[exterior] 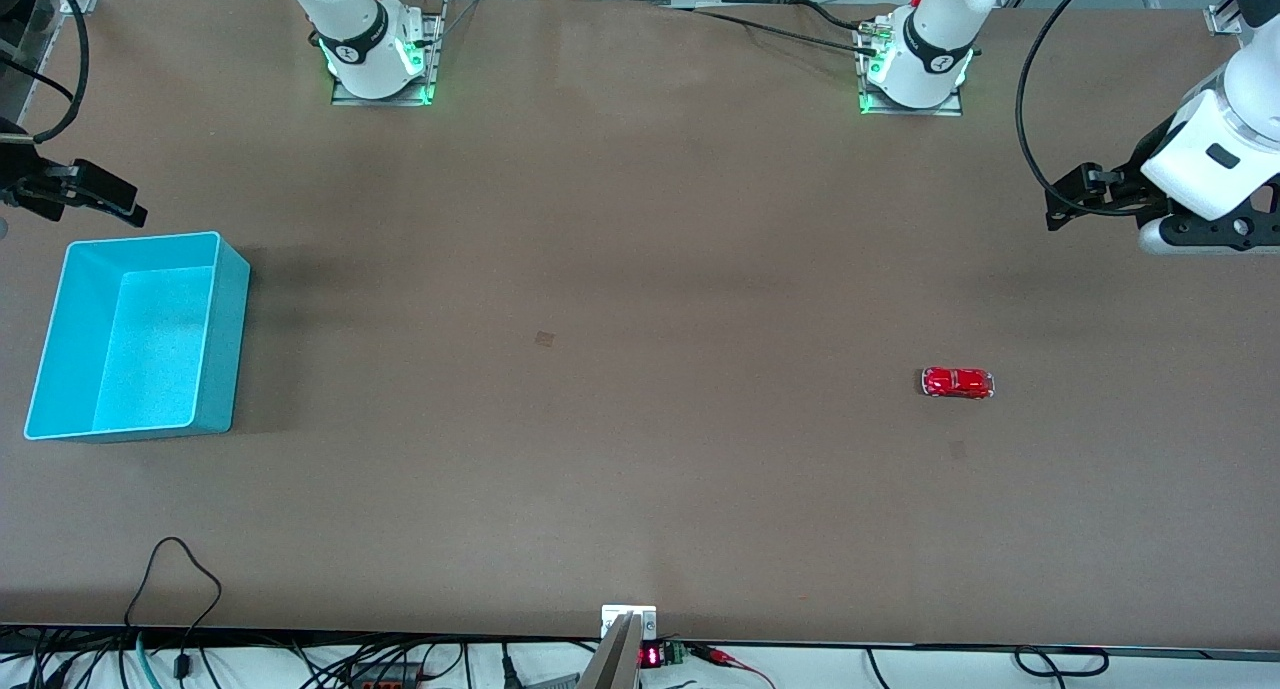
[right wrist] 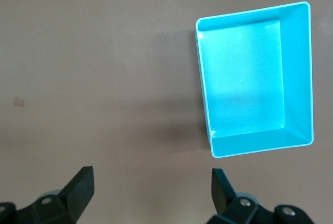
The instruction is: Wind red beetle toy and store in blue box
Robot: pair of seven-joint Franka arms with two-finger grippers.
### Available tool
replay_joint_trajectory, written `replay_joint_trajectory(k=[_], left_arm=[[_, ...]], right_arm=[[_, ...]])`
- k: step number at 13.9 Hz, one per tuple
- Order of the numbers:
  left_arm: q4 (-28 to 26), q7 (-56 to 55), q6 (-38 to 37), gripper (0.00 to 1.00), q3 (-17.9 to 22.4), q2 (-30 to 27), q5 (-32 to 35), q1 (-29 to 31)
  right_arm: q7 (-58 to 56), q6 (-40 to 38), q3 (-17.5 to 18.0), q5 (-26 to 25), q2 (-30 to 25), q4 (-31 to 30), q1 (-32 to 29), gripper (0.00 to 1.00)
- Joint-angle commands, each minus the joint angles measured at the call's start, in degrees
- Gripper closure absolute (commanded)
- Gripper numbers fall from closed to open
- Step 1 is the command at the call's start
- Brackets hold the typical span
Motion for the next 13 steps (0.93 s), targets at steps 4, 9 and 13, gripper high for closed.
replay_joint_trajectory(k=[4, 9, 13], left_arm=[[1.55, 0.75, -1.2, 0.0, 0.2, 0.48, -1.42, -0.15], [1.64, 0.57, -1.64, 0.0, -0.15, 0.48, -1.42, -0.24], [3.92, 0.57, -3.57, 0.0, -0.24, 1.35, -1.68, -1.11]], right_arm=[[-0.3, 0.28, 0.31, -0.36, -1.09, -0.58, 0.01, 0.0], [-0.21, 0.28, 0.31, -0.36, -1.09, -0.58, 0.01, 0.0], [-0.12, 0.28, 0.31, -0.36, -1.09, -0.58, -0.07, 0.0]])
